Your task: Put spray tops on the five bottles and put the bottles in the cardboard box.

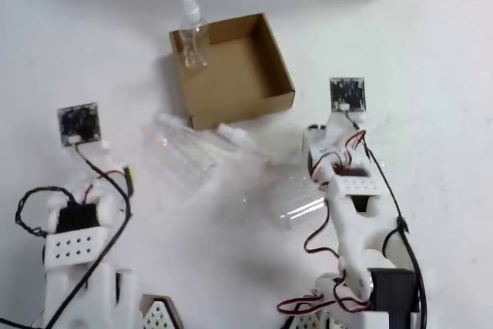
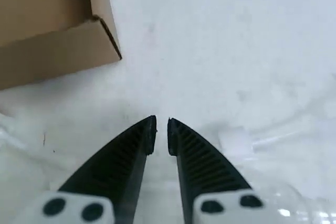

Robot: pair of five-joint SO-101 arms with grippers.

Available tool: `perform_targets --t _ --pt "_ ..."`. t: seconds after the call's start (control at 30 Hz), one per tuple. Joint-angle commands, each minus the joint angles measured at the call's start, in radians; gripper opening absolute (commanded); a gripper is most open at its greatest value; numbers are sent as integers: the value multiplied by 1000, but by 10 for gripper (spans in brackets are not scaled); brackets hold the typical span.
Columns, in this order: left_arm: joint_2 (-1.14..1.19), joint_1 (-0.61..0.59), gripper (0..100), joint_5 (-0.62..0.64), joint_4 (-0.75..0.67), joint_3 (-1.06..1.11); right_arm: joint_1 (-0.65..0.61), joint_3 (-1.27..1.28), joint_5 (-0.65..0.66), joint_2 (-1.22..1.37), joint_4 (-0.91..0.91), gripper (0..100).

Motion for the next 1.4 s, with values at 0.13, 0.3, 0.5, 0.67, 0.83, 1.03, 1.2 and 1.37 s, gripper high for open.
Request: perform_targets --t 0.13,0.3,0.5,0.67,0.83,1.03,1.2,1.37 --pt "-27 -114 20 -64 2 20 -30 -143 15 -156 315 22" --pt "-27 -108 23 -100 46 51 -21 -221 311 -288 453 22" --pt "-27 -88 24 -101 18 83 -70 -440 247 -220 532 22" --pt "-33 -31 24 -103 -68 144 -127 -812 239 110 687 22" --pt "-28 -27 24 -103 -83 147 -131 -1246 245 460 874 22" --pt "-28 -25 27 -104 -83 146 -139 -1740 245 817 1115 143" --pt "-28 -25 24 -180 -83 146 -150 -2091 239 1032 1274 132" --pt "-28 -25 24 -184 -83 146 -151 -2321 247 1219 1349 127"
